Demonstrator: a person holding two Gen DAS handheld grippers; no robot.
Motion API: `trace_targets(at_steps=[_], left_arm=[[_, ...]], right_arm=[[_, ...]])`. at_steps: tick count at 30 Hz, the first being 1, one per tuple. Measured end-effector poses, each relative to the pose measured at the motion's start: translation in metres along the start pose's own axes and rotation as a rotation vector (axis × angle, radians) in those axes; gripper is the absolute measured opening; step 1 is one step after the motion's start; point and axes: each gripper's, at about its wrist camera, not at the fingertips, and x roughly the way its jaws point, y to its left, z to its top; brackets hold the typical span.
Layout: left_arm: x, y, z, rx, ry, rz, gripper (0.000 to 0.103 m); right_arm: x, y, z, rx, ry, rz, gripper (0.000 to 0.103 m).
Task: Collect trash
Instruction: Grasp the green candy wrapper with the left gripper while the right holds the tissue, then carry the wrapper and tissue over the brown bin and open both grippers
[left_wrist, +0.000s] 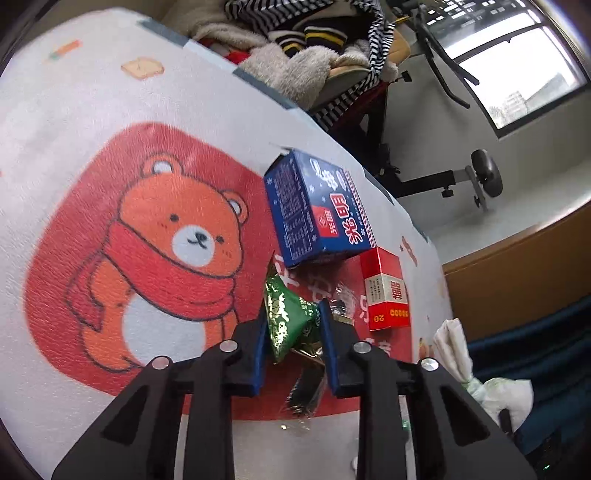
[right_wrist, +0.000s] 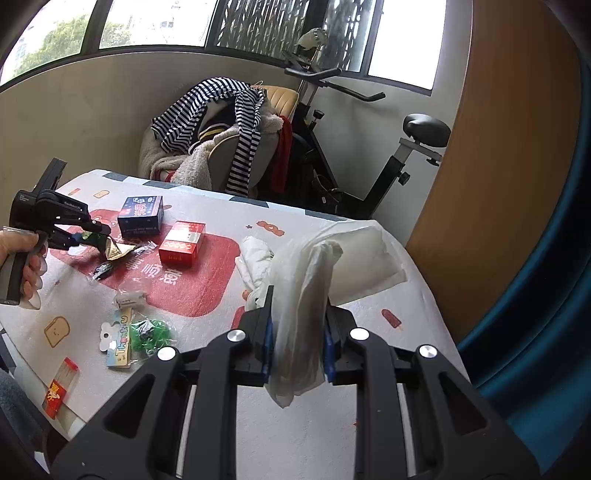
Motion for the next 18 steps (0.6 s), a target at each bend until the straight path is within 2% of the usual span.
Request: trace_targets(at_steps=[4, 9, 14, 18], left_arm=[[-0.028, -0.020, -0.001, 0.150, -0.046, 0.007, 0.024], [-0.075, -0.041, -0.012, 0.278, -0.082, 0.005, 0.024], [-0.127, -0.058, -0.039, 0.394, -0.114, 0.022, 0.024], [-0.167, -0.062, -0.066, 0.447, -0.123, 0.023, 0.024]], right_arm=[[-0.005, 0.001, 0.002, 0.003, -0.017, 0.015, 0.023], [-0.016, 0.001, 0.007, 0.001, -0.037, 0.049, 0.023], [-0.037, 0.003, 0.012, -0.006, -0.062, 0.101, 0.023], [-0.062, 0.004, 0.014, -0.010, -0.071, 0.183, 0.023]])
